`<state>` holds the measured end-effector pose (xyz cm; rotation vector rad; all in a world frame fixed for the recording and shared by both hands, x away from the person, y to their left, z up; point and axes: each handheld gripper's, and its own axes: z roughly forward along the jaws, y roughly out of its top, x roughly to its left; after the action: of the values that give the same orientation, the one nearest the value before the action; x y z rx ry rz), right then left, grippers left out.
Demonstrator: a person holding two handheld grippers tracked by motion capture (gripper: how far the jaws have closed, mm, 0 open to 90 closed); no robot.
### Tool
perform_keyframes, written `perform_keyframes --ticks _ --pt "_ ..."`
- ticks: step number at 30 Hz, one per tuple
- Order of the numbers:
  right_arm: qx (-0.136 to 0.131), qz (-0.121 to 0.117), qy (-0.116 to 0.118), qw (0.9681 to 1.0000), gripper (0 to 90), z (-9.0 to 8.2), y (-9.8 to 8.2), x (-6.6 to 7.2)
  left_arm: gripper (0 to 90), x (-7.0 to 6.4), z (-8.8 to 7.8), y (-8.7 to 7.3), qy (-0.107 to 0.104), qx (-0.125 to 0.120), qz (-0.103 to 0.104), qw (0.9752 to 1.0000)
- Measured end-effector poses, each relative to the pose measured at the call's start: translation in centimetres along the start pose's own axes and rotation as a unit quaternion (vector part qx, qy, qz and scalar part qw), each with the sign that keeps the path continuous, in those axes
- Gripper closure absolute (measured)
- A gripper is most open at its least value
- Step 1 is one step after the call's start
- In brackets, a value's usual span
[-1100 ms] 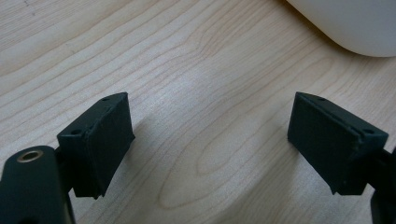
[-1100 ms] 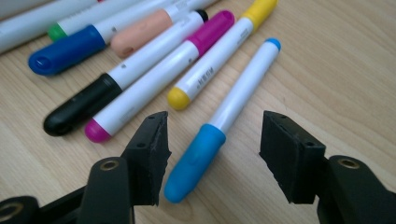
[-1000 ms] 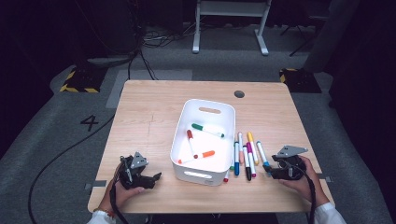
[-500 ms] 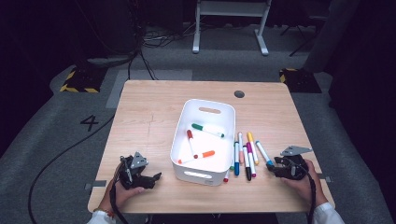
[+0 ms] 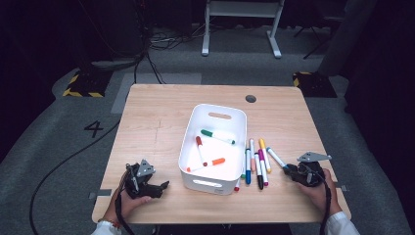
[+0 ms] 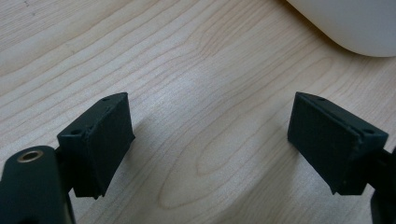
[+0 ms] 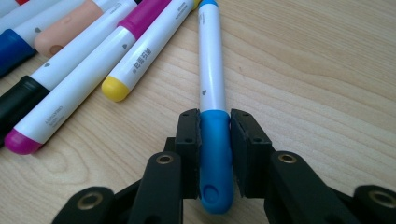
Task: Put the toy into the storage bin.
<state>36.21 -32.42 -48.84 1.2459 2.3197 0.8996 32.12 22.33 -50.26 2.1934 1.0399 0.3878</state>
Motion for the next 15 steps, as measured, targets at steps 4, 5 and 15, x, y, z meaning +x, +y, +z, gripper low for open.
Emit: perform_keyframes --ticks 4,5,15 --pt "-0.004 -0.008 -0.005 0.9999 75.1 0.1 0.0 0.0 14.2 0.0 0.0 0.0 0.000 0.000 -0.001 1.0000" --pt "-0.006 -0.010 -0.005 0.9999 75.2 0.1 0.0 0.0 14.2 0.0 0.0 0.0 -0.002 0.000 -0.001 1.0000" --pt "-0.027 0.000 0.000 0.9996 75.2 -1.2 0.2 -0.8 14.1 0.0 0.0 0.0 -0.002 0.000 -0.001 1.0000"
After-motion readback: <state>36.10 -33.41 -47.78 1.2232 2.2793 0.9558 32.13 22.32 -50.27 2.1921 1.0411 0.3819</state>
